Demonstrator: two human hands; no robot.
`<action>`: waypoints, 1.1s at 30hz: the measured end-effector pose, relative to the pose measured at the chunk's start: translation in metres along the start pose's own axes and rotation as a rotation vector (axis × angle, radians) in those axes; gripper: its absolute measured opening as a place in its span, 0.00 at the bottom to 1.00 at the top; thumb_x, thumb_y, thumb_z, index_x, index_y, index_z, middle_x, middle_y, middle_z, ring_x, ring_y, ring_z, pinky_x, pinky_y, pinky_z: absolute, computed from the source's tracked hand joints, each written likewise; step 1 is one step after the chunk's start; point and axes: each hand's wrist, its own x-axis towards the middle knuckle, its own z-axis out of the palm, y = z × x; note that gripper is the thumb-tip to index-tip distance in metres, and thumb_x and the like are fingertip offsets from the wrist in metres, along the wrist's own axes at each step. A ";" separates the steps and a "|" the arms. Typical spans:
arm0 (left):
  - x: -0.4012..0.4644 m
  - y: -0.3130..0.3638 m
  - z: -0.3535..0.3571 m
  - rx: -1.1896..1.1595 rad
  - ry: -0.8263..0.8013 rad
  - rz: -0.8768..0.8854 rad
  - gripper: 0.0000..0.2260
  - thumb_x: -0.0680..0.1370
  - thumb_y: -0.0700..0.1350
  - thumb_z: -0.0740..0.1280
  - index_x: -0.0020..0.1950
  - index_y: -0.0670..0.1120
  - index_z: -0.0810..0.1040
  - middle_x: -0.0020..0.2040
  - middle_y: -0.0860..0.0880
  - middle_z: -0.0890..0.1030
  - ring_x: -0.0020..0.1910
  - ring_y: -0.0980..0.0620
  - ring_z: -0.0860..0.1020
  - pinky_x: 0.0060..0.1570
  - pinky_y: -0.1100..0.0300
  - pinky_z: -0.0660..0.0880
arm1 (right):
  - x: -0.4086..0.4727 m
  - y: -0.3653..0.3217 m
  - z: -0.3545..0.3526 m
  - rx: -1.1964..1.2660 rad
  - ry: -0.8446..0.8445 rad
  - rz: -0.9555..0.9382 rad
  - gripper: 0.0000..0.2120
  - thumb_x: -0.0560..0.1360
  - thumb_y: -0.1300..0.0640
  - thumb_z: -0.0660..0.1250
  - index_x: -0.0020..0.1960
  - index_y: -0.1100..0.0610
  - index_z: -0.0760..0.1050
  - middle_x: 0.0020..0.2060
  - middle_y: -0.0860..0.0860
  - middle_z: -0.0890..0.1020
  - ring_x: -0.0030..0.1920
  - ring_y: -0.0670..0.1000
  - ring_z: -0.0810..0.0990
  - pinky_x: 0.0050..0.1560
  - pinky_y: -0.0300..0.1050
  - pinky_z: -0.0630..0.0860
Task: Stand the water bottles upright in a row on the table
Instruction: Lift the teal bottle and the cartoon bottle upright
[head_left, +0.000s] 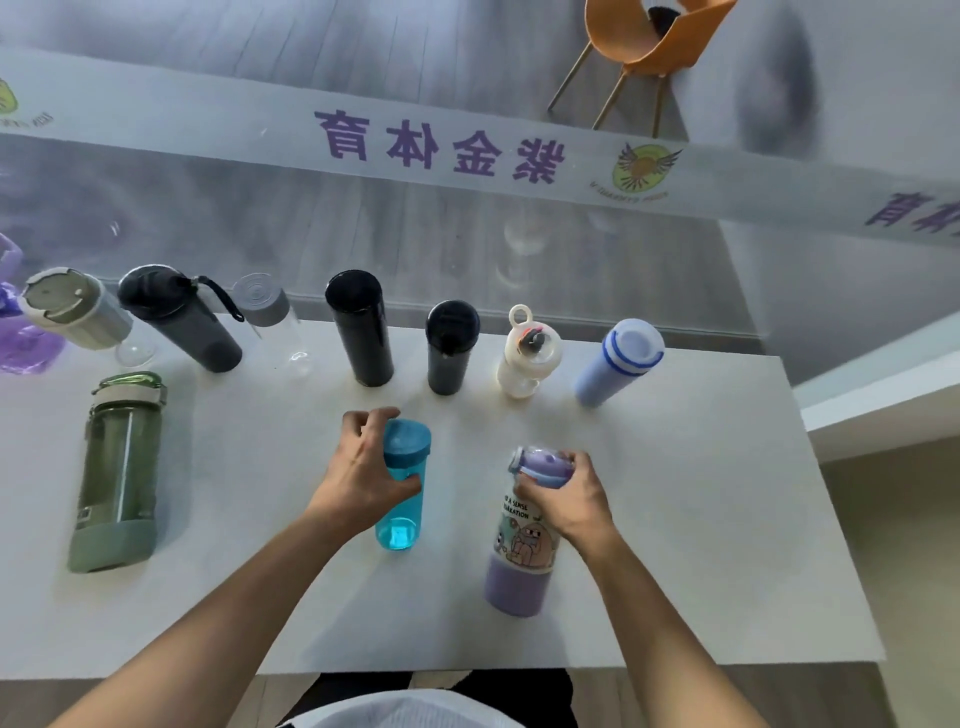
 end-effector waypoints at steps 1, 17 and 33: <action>-0.001 0.007 0.007 0.016 0.002 0.016 0.36 0.68 0.41 0.78 0.69 0.56 0.62 0.65 0.50 0.63 0.62 0.51 0.69 0.66 0.50 0.73 | 0.002 0.005 -0.013 0.028 0.046 -0.029 0.36 0.52 0.37 0.77 0.56 0.42 0.69 0.55 0.46 0.80 0.56 0.52 0.81 0.59 0.53 0.78; -0.022 0.135 0.157 0.008 0.164 0.147 0.33 0.66 0.43 0.77 0.67 0.55 0.66 0.62 0.52 0.70 0.57 0.48 0.72 0.58 0.52 0.73 | 0.097 0.046 -0.197 0.118 0.283 -0.545 0.35 0.60 0.51 0.84 0.60 0.48 0.68 0.52 0.46 0.77 0.51 0.49 0.77 0.54 0.42 0.75; -0.025 0.193 0.230 0.078 0.243 0.151 0.34 0.66 0.44 0.77 0.68 0.55 0.67 0.64 0.55 0.71 0.58 0.49 0.70 0.59 0.56 0.70 | 0.182 0.029 -0.244 0.078 0.127 -0.680 0.36 0.61 0.53 0.83 0.63 0.52 0.69 0.57 0.50 0.77 0.55 0.52 0.77 0.56 0.44 0.76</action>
